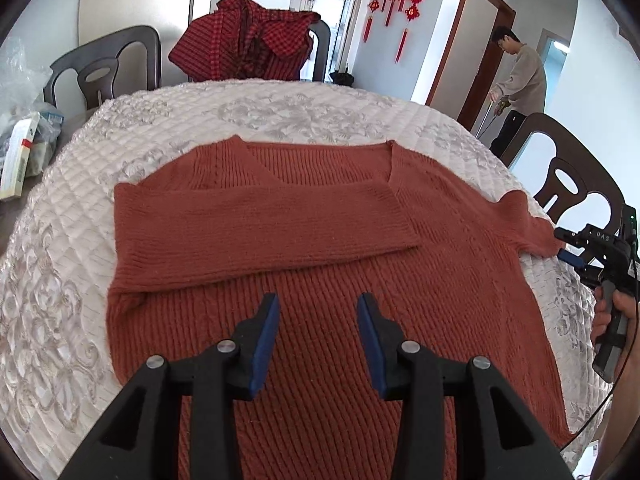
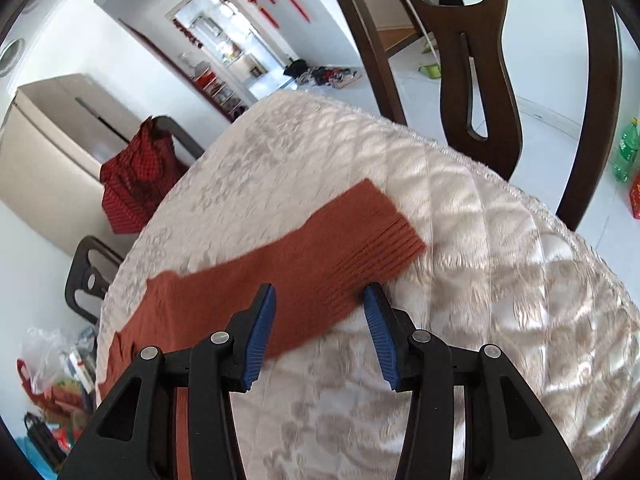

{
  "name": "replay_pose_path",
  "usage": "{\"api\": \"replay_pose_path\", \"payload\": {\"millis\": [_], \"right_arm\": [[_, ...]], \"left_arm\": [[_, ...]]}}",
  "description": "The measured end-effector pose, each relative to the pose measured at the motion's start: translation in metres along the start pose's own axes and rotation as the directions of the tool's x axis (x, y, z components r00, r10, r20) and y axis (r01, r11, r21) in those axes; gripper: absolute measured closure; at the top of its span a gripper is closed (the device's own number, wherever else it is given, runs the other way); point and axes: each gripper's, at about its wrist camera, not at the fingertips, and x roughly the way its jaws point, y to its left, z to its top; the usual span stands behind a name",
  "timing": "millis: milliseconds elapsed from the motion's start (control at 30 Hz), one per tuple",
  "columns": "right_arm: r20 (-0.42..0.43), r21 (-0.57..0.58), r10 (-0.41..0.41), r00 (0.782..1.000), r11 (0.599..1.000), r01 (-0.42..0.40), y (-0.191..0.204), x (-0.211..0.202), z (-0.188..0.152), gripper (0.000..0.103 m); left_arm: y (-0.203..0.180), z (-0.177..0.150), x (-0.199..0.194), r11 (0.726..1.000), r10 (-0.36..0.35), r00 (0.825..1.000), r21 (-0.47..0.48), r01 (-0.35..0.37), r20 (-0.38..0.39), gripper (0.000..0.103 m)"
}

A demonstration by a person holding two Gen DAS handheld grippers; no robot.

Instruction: Fold small clothes

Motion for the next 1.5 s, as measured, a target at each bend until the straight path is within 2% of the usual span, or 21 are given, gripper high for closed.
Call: {"api": "replay_pose_path", "payload": {"millis": [67,100,133,300,433,567,733,800,867,967,1000,1067,1100,1167,1200,1267,1400,1433,1467,1500], "right_arm": [[0.016,0.002,-0.024,1.0,1.0,0.024,-0.001,0.002,0.003,0.064],[0.018,0.0,-0.046,0.999,0.999,0.046,-0.002,0.004,0.005,0.079],[0.012,0.003,-0.053,0.999,0.999,0.053,-0.004,0.007,0.009,0.089],[0.024,-0.034,-0.025,0.999,0.999,0.026,0.003,0.004,0.018,0.093],[0.051,-0.107,0.088,0.995,0.991,-0.083,0.035,-0.014,0.022,0.093],[0.024,-0.246,0.203,0.979,0.95,-0.191,0.089,-0.027,0.015,0.093],[-0.111,-0.396,0.332,0.937,0.85,-0.348,0.164,-0.022,-0.016,0.093],[-0.176,-0.427,0.35,0.92,0.815,-0.392,0.188,-0.012,-0.032,0.093],[-0.288,-0.462,0.349,0.892,0.765,-0.449,0.213,0.006,-0.056,0.093],[-0.416,-0.475,0.329,0.848,0.716,-0.511,0.229,0.035,-0.083,0.092],[-0.461,-0.472,0.309,0.832,0.708,-0.525,0.231,0.045,-0.091,0.087],[-0.492,-0.456,0.287,0.822,0.719,-0.524,0.224,0.052,-0.1,0.086],[-0.491,-0.457,0.294,0.82,0.714,-0.53,0.22,0.049,-0.101,0.085],[-0.475,-0.461,0.307,0.825,0.712,-0.53,0.211,0.04,-0.096,0.075],[-0.463,-0.458,0.319,0.827,0.713,-0.531,0.203,0.033,-0.092,0.066],[-0.444,-0.452,0.326,0.835,0.722,-0.523,0.197,0.027,-0.088,0.065],[-0.394,-0.456,0.301,0.868,0.756,-0.469,0.17,0.016,-0.079,0.065],[-0.393,-0.448,0.301,0.869,0.763,-0.467,0.167,0.015,-0.078,0.065],[-0.391,-0.44,0.299,0.871,0.77,-0.462,0.162,0.015,-0.077,0.065],[-0.385,-0.434,0.293,0.875,0.779,-0.452,0.155,0.015,-0.076,0.065]], "left_arm": [[0.0,-0.003,0.003,1.0,-0.001,1.0,0.001,0.001,-0.01,0.06],[-0.001,-0.005,0.005,1.0,-0.001,1.0,0.002,0.001,-0.014,0.06],[-0.001,-0.006,0.006,1.0,0.001,1.0,0.002,-0.001,-0.016,0.06],[0.0,-0.009,0.008,1.0,-0.003,1.0,0.0,0.003,-0.006,0.058],[0.0,-0.01,0.008,1.0,-0.002,1.0,0.0,0.002,-0.001,0.057],[0.001,-0.009,0.008,1.0,-0.009,1.0,-0.007,0.009,-0.001,0.057],[0.001,-0.01,0.008,1.0,-0.007,1.0,-0.007,0.007,-0.001,0.057],[0.001,-0.009,0.008,1.0,-0.008,1.0,-0.006,0.008,-0.007,0.057],[0.001,-0.006,0.006,1.0,-0.016,1.0,-0.006,0.016,-0.025,0.057],[0.007,0.001,-0.003,0.997,-0.065,0.998,-0.037,0.065,-0.015,0.057],[0.009,0.003,-0.005,0.996,-0.074,0.997,-0.051,0.074,-0.009,0.057],[0.014,0.008,-0.009,0.993,-0.095,0.996,-0.074,0.095,0.003,0.057],[0.015,0.01,-0.011,0.991,-0.104,0.995,-0.079,0.104,0.008,0.057],[0.017,0.014,-0.011,0.988,-0.123,0.992,-0.09,0.124,0.015,0.057],[0.017,0.016,-0.01,0.987,-0.131,0.991,-0.097,0.131,0.012,0.057],[0.016,0.022,-0.003,0.981,-0.16,0.987,-0.112,0.159,-0.001,0.057],[0.007,0.035,0.021,0.97,-0.212,0.977,-0.126,0.206,-0.036,0.057],[0.005,0.037,0.029,0.967,-0.226,0.972,-0.131,0.218,-0.055,0.061],[0.003,0.038,0.033,0.965,-0.233,0.97,-0.134,0.223,-0.064,0.07],[0.0,0.038,0.035,0.968,-0.226,0.972,-0.132,0.215,-0.069,0.075]]}}
